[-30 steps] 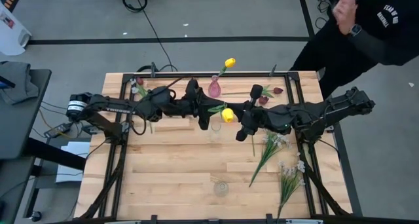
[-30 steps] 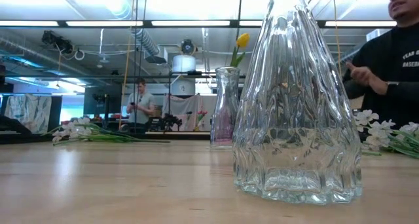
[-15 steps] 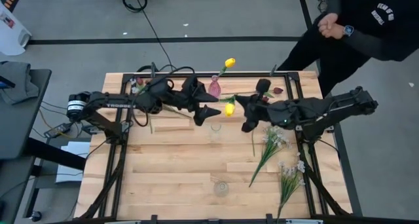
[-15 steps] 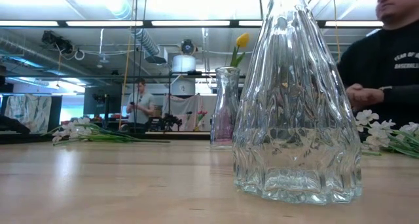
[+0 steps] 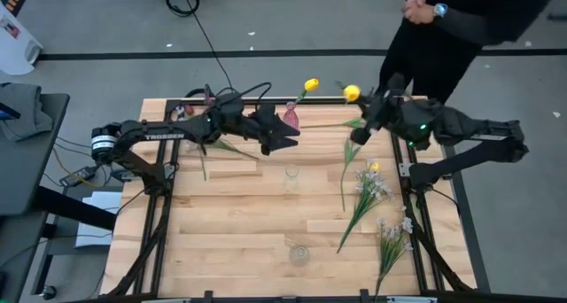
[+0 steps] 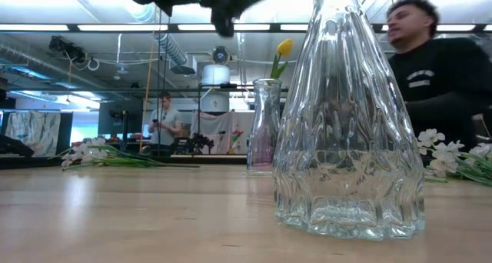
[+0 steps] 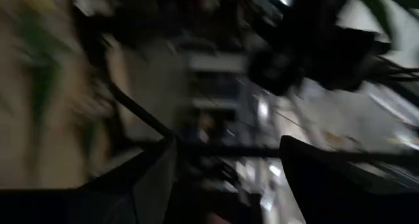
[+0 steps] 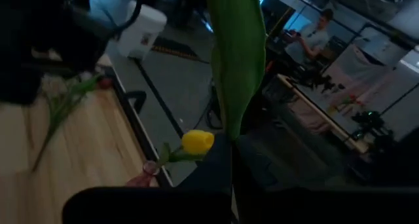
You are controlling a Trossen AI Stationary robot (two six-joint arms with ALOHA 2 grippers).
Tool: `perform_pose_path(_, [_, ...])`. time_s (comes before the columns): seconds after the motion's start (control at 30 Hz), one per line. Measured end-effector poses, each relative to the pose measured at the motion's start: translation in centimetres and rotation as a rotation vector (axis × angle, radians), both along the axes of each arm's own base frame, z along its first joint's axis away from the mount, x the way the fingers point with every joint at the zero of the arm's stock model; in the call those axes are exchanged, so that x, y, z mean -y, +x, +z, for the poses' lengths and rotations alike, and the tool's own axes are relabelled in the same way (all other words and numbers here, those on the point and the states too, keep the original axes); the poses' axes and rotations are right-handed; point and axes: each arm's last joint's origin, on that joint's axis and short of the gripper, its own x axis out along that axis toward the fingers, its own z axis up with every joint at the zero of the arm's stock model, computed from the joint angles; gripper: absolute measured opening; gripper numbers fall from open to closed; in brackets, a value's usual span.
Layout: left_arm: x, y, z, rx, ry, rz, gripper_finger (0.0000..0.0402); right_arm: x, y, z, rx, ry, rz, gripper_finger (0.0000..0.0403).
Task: Sort flowers into vase by color
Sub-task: Put the yellow flower into the pink transparent vase
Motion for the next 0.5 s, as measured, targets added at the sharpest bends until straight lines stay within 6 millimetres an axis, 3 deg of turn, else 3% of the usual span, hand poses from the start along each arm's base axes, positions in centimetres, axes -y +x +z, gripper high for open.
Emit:
perform_pose_path(0.23, [-1.0, -2.1, -0.8, -0.219, 0.237, 0.182, 0.0275, 0.8, -2.0, 1.2, 0.118, 0.051, 0.034, 0.0006])
perform_pose_path(0.5, [0.7, -9.3, 1.8, -0.452, 0.601, 0.338, 0.0275, 2.0, -1.8, 2.0, 0.223, 0.082, 0.121, 0.0006])
